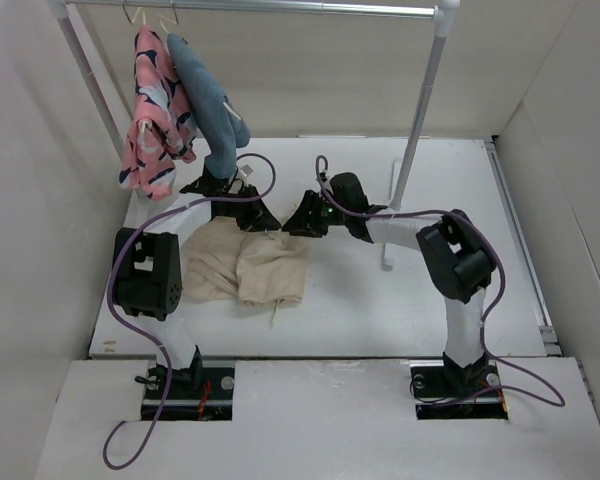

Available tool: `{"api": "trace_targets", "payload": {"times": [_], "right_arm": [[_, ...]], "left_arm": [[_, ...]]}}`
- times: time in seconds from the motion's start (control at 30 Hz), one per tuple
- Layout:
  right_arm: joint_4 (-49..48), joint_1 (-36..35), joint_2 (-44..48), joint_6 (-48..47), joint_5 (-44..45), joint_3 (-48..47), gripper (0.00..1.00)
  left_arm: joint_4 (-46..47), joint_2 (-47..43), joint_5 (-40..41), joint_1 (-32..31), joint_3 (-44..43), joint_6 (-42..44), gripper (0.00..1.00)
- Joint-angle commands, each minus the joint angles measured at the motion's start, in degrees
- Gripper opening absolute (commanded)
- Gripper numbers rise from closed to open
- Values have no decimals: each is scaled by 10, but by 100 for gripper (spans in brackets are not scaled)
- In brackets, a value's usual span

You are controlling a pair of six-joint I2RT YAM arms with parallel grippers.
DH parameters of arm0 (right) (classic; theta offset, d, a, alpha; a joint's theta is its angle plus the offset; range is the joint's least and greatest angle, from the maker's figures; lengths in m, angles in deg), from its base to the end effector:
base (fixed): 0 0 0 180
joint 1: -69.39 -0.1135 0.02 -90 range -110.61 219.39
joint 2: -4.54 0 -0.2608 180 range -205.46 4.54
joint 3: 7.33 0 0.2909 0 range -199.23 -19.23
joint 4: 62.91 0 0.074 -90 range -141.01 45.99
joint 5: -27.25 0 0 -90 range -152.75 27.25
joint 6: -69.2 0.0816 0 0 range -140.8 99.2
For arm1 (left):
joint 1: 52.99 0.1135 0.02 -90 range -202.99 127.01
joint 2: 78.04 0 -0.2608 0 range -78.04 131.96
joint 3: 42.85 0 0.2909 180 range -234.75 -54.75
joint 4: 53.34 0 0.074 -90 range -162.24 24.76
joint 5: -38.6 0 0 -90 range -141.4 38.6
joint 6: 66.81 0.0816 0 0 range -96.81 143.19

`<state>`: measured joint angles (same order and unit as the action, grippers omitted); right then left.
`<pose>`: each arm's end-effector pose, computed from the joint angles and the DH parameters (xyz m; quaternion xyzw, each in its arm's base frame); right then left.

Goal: Place the trousers on the hanger

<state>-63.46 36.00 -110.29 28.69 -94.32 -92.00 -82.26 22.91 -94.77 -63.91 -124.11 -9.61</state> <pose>0.3988 0.3140 0.1331 -0.0190 0.8427 0.4966 0.2072 0.4131 -0.1368 0.1715 -0.0368 0.8783 -0.4431 0.1761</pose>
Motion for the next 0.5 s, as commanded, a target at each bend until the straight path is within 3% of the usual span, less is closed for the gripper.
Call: {"api": "trace_targets", "payload": {"times": [0.0,0.27,0.47], "right_arm": [[-33,-5,-22,43,-15,-32,45],[-87,-5,-69,67,-28,-79,45],[-98,1,-109,111,-41,-93,38]], "left_arm": [[-7,-37,-6,-3,-16,7,0],[5,-43,0,-9,22,7,0],[5,-43,0,-9,16,7,0]]}}
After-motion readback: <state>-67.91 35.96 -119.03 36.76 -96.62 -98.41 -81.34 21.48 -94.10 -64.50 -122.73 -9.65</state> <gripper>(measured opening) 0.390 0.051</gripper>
